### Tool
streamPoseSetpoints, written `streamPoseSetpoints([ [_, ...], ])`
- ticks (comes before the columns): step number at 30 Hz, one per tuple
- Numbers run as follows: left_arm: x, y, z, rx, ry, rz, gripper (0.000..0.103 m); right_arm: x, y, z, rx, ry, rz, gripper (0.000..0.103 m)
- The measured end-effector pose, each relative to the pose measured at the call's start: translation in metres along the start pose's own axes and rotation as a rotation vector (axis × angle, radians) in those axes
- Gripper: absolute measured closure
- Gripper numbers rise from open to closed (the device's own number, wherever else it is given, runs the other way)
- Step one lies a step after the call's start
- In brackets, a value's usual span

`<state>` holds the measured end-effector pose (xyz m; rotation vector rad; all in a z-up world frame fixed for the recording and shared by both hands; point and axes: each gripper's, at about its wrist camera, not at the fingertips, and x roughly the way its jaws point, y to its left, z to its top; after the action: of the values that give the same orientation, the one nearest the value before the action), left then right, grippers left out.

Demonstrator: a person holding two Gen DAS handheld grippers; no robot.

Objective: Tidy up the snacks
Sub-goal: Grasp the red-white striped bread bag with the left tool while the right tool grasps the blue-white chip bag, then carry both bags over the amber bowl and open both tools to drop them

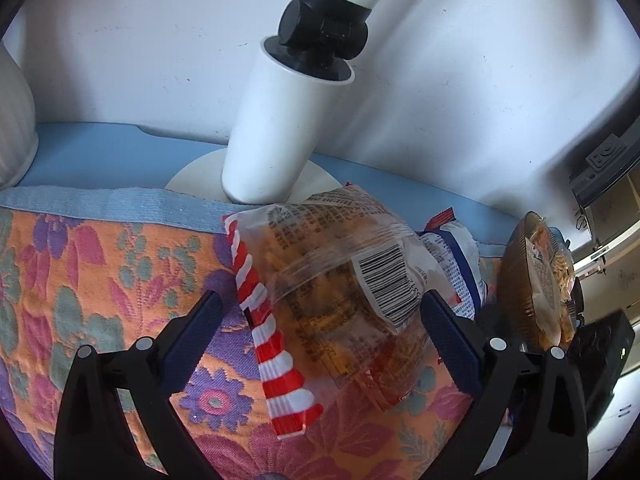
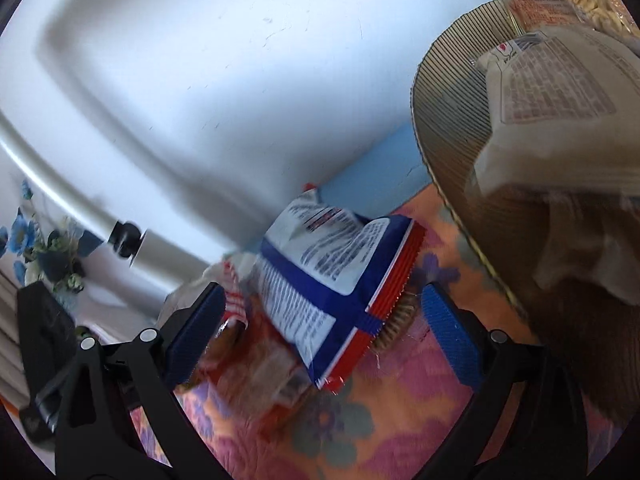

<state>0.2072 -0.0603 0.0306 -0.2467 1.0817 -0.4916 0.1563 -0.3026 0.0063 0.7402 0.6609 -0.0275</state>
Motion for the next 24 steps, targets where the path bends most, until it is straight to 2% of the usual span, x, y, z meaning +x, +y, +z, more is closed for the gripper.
streamPoseSetpoints([
  [1, 0.0, -0.001, -0.001, 0.007, -0.003, 0.0, 0.006, 0.003, 0.003, 0.001, -0.031, 0.011, -0.038, 0.05],
  [2, 0.0, -0.003, -0.002, 0.021, -0.016, -0.001, 0.012, 0.005, 0.004, 0.001, -0.043, 0.023, -0.036, 0.058],
  [3, -0.001, -0.006, -0.004, 0.033, -0.026, -0.012, 0.026, 0.005, 0.005, 0.002, -0.048, 0.03, -0.004, 0.069],
  [4, -0.002, -0.01, -0.005, 0.052, -0.038, 0.0, 0.03, 0.002, 0.009, 0.003, -0.064, 0.034, 0.015, 0.071],
  [5, -0.003, -0.014, -0.007, 0.077, -0.053, 0.029, 0.043, -0.001, 0.012, 0.003, -0.073, 0.032, 0.022, 0.074],
  [6, -0.004, -0.019, -0.009, 0.104, -0.06, 0.033, 0.048, -0.004, 0.015, 0.002, -0.079, 0.036, 0.035, 0.075],
  [8, -0.008, -0.022, -0.013, 0.115, -0.074, 0.043, 0.051, -0.011, 0.016, -0.001, -0.073, 0.044, 0.072, 0.075],
  [11, -0.018, -0.019, -0.022, 0.107, -0.106, 0.057, 0.052, -0.035, 0.021, -0.01, -0.083, 0.038, 0.13, 0.075],
  [15, -0.049, 0.0, -0.044, 0.073, -0.157, 0.074, 0.053, -0.088, 0.019, -0.026, -0.107, 0.051, 0.188, 0.075],
  [19, -0.088, 0.025, -0.075, 0.002, -0.199, 0.093, 0.052, -0.116, 0.004, -0.049, -0.136, 0.09, 0.163, 0.075],
  [24, -0.112, 0.043, -0.117, -0.051, -0.211, 0.094, 0.052, -0.122, -0.02, -0.072, -0.077, 0.125, 0.157, 0.075],
])
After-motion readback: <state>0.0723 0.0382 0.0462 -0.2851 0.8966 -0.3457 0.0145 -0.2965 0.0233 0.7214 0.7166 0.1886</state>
